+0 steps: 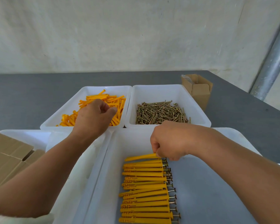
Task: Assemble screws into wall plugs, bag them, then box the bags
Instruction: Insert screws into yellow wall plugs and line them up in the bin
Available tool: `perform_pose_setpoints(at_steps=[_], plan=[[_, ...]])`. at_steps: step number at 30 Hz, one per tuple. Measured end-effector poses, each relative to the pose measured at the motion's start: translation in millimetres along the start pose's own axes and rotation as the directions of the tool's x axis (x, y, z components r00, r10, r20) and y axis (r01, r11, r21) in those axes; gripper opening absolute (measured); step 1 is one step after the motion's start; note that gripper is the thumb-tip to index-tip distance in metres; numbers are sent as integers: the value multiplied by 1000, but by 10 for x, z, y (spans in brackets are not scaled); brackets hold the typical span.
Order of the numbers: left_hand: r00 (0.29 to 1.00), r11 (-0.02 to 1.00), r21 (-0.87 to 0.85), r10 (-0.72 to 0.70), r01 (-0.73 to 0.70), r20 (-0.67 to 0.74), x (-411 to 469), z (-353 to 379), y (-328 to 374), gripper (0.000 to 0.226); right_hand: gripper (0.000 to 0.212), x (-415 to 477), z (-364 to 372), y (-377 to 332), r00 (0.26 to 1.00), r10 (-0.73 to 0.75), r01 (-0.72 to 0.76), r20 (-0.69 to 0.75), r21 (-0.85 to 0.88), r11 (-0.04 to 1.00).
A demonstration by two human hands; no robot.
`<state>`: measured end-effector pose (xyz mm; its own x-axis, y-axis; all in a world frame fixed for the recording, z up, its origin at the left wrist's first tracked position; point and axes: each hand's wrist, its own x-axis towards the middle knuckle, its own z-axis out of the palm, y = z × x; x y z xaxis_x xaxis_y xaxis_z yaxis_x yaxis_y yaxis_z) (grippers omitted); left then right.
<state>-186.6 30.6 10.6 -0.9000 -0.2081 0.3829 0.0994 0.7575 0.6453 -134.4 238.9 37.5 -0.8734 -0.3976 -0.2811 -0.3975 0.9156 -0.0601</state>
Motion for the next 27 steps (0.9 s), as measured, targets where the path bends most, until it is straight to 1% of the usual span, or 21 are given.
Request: perform_pose_setpoints(at_steps=[3,7,12,14,15,16,17,19,20,21,22,24,27], plan=[[999,989,147,12,-16,31,6,19,-38,24,11,54,66,-5,1000,-1,2,16,-21,1000],[990,950,309,10,-53,139,19,46,-84,35,16,104,120,6,1000,-2,3,22,-41,999],[941,885,442,-13,-146,337,32,58,-120,61,11,109,87,12,1000,-9,9,22,-40,999],[920,863,474,-30,-173,391,35,57,-129,70,16,89,-15,64,1000,-1,0,20,34,999],[914,852,490,-36,-184,405,35,55,-131,74,19,78,-72,99,1000,6,-5,-4,108,994],[909,842,504,-41,-192,415,37,55,-131,77,21,72,-130,138,997,15,-1,-69,187,982],[905,833,516,-47,-198,423,43,56,-129,79,23,81,-177,186,984,34,10,-173,246,969],[895,821,530,-56,-210,442,50,60,-125,83,34,139,-218,307,922,105,6,-374,284,959],[892,818,534,-58,-216,449,52,62,-123,83,41,174,-198,369,895,144,-22,-423,281,960],[889,816,535,-59,-220,454,55,61,-122,83,47,208,-161,429,885,176,-60,-431,271,961],[887,816,535,-59,-222,458,55,56,-122,83,49,240,-111,485,892,203,-99,-405,264,960],[884,816,531,-53,-230,464,60,50,-125,81,54,292,-9,586,923,244,-164,-297,271,949],[873,821,521,-58,-235,484,71,44,-119,78,75,361,75,662,949,290,-248,-127,268,931]])
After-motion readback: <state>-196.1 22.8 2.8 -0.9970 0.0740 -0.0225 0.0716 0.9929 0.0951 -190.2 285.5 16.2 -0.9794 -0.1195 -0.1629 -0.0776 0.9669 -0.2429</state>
